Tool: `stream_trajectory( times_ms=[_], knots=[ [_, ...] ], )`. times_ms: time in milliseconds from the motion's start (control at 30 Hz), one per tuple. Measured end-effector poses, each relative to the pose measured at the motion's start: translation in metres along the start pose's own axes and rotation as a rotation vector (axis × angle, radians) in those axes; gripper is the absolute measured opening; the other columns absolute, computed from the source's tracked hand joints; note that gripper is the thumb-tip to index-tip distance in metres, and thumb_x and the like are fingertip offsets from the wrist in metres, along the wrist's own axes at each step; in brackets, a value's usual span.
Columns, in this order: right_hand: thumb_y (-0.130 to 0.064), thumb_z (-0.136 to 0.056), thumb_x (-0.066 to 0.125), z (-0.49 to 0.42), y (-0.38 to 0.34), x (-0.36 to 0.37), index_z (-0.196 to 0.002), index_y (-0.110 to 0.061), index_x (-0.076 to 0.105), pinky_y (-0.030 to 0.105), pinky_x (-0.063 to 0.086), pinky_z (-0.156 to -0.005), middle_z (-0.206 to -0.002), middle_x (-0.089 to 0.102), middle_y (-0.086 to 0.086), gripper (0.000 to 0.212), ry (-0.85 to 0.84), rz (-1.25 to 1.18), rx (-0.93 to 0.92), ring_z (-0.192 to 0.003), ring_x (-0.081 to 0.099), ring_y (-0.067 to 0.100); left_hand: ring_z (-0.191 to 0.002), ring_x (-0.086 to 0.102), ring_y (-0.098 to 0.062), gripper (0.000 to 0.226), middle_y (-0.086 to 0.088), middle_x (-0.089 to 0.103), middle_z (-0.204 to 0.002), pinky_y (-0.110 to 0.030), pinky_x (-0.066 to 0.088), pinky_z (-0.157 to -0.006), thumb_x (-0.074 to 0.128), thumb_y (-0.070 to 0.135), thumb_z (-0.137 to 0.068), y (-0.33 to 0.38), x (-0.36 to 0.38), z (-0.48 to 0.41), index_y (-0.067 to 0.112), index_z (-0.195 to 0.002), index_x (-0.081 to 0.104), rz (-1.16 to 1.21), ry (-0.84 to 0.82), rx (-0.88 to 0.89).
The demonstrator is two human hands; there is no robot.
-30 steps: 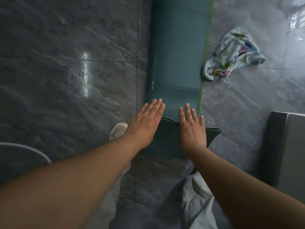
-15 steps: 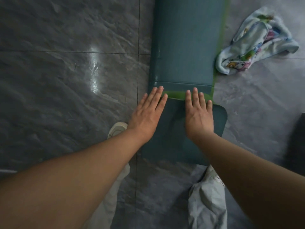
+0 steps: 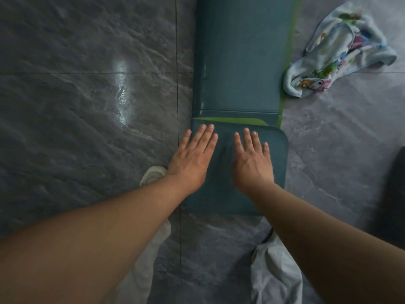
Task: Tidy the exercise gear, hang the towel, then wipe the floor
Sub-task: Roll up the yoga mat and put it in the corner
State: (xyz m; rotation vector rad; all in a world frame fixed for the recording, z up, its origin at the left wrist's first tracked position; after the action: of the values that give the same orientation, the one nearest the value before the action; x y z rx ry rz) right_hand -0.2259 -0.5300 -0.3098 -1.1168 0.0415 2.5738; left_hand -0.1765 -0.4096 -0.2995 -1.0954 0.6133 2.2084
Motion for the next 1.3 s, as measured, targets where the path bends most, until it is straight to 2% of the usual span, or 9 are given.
stream_trajectory(
  times_ms=[233, 367, 433, 533, 667, 867, 967, 1133, 1300],
  knots=[
    [-0.022, -0.097, 0.036, 0.02, -0.013, 0.047, -0.158, -0.012, 0.001, 0.053, 0.007, -0.122, -0.165, -0.006, 0.013, 0.071, -0.083, 0.028, -0.055, -0.152, -0.007, 0.031, -0.146, 0.023, -0.028, 0.072, -0.013, 0.019, -0.163, -0.045, 0.017, -0.12, 0.057, 0.019, -0.085, 0.031, 0.033, 0.026, 0.01, -0.152, 0.032, 0.018, -0.006, 0.161],
    [-0.03, -0.096, 0.032, 0.037, -0.021, 0.07, -0.158, -0.011, 0.003, 0.055, 0.006, -0.121, -0.165, -0.006, 0.015, 0.071, -0.09, 0.044, -0.079, -0.152, -0.008, 0.033, -0.137, 0.032, -0.029, 0.075, -0.013, 0.027, -0.159, -0.043, 0.027, -0.113, 0.062, 0.027, -0.082, 0.047, 0.059, 0.041, 0.009, -0.15, 0.036, 0.051, -0.04, 0.146],
    [-0.04, -0.095, 0.036, 0.041, -0.018, 0.086, -0.157, -0.011, 0.001, 0.057, 0.005, -0.12, -0.164, -0.009, 0.015, 0.077, -0.12, 0.064, -0.061, -0.151, -0.009, 0.034, -0.143, 0.027, -0.029, 0.081, -0.014, 0.021, -0.162, -0.043, 0.023, -0.117, 0.063, 0.035, -0.082, 0.05, 0.073, 0.043, 0.009, -0.152, 0.032, 0.067, -0.066, 0.102],
    [-0.054, -0.09, 0.048, 0.04, -0.008, 0.111, -0.157, -0.012, 0.0, 0.059, 0.007, -0.119, -0.164, -0.009, 0.016, 0.093, -0.162, 0.071, -0.01, -0.151, -0.009, 0.036, -0.152, 0.0, -0.03, 0.096, -0.015, -0.002, -0.165, -0.046, 0.005, -0.123, 0.058, 0.051, -0.084, 0.054, 0.102, 0.04, 0.009, -0.157, 0.012, 0.08, -0.142, 0.076],
    [-0.048, -0.088, 0.048, 0.03, 0.004, 0.145, -0.157, -0.016, -0.008, 0.062, 0.006, -0.118, -0.163, -0.019, 0.013, 0.095, -0.222, -0.005, -0.004, -0.15, -0.017, 0.033, -0.15, -0.019, -0.03, 0.124, -0.016, -0.018, -0.163, -0.05, -0.005, -0.121, 0.056, 0.075, -0.07, 0.056, 0.14, 0.028, 0.009, -0.157, -0.004, 0.067, -0.222, 0.042],
    [-0.047, -0.092, 0.047, 0.019, 0.007, 0.166, -0.155, -0.017, -0.015, 0.063, 0.005, -0.118, -0.159, -0.032, 0.011, 0.094, -0.274, -0.03, -0.009, -0.147, -0.028, 0.032, -0.144, -0.033, -0.032, 0.153, -0.017, -0.035, -0.156, -0.052, -0.009, -0.12, 0.067, 0.084, -0.055, 0.047, 0.171, 0.018, 0.008, -0.152, -0.023, -0.049, -0.31, 0.066],
    [-0.04, -0.092, 0.044, 0.024, 0.004, 0.156, -0.158, -0.015, -0.003, 0.061, 0.006, -0.119, -0.163, -0.02, 0.012, 0.085, -0.188, -0.047, -0.006, -0.15, -0.019, 0.031, -0.144, -0.032, -0.032, 0.152, -0.017, -0.034, -0.156, -0.051, -0.009, -0.12, 0.068, 0.083, -0.056, 0.049, 0.169, 0.018, 0.008, -0.152, -0.024, -0.062, -0.315, 0.054],
    [-0.044, -0.086, 0.034, 0.063, -0.014, 0.155, -0.157, -0.01, 0.013, 0.062, 0.007, -0.118, -0.165, -0.005, 0.015, 0.082, -0.131, 0.005, -0.169, -0.152, -0.007, 0.034, -0.148, -0.023, -0.033, 0.142, -0.017, -0.027, -0.16, -0.052, -0.004, -0.121, 0.074, 0.071, -0.063, 0.055, 0.149, 0.028, 0.008, -0.155, -0.014, -0.048, -0.227, 0.028],
    [-0.031, -0.093, 0.045, 0.059, -0.004, 0.176, -0.157, -0.017, -0.012, 0.066, 0.009, -0.115, -0.162, -0.026, 0.008, 0.087, -0.223, 0.078, -0.134, -0.15, -0.02, 0.03, -0.152, -0.008, -0.031, 0.102, -0.014, -0.009, -0.165, -0.051, 0.004, -0.121, 0.066, 0.04, -0.085, 0.072, 0.149, 0.058, 0.009, -0.158, 0.002, -0.029, -0.113, 0.11]
  ],
)
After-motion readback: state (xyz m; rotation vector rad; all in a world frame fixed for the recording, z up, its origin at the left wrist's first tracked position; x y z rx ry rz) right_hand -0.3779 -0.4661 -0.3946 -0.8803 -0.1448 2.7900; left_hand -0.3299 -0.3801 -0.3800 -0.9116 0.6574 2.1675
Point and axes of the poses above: each hand's wrist, its own z-axis away from the middle knuckle, its own x-axis out of the palm, y = z × x, the point moved 9 cm from there along -z, towards the middle knuckle
